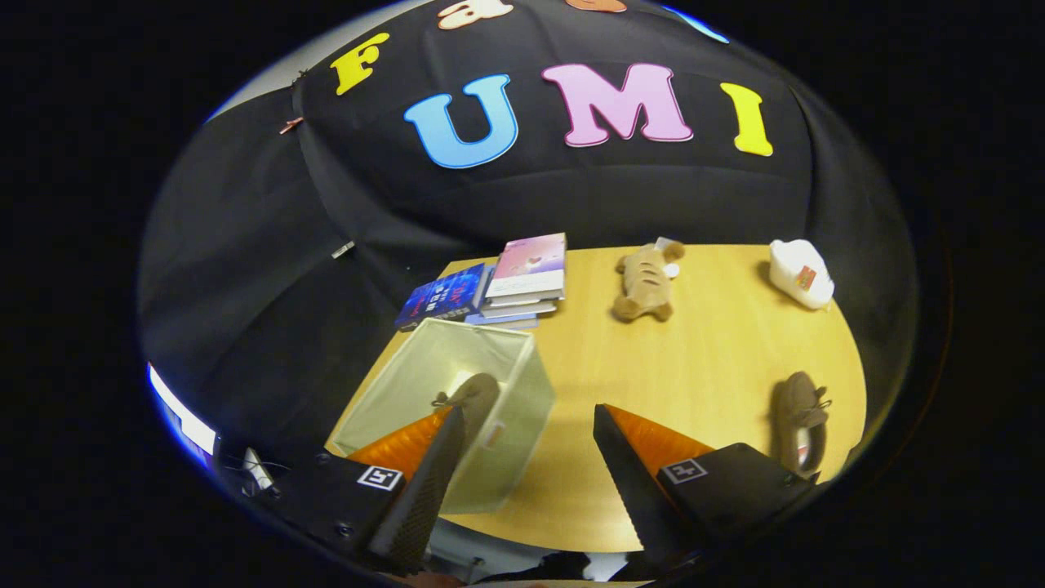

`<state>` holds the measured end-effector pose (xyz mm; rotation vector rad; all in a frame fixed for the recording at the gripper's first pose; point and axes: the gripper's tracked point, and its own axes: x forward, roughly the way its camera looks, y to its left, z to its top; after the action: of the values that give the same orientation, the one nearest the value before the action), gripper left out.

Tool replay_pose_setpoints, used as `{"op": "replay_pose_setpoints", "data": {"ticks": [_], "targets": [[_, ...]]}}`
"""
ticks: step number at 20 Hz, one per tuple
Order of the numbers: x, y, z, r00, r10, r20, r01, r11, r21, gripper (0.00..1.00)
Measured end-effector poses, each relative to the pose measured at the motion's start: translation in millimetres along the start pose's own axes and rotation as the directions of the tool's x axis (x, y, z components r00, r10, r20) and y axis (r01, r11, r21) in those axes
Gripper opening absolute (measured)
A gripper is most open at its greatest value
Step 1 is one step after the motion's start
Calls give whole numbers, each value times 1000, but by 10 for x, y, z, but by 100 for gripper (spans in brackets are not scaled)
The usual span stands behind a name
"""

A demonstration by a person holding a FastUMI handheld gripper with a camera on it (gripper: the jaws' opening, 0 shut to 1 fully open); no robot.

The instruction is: Open the storage box then place both shoes into the box .Put the left shoe in first, then the right shoe, with the right side of both shoes facing outward in a uniform manner.

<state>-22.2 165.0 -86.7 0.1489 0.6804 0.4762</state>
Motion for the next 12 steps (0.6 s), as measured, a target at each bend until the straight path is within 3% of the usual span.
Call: {"op": "replay_pose_setpoints", "data": {"ticks": [6,12], "targets": [[-337,-1437,-124,989,-148,9,148,988,-51,98],[-642,-2950,-644,949,-309,-65,307,951,-44,99]]}}
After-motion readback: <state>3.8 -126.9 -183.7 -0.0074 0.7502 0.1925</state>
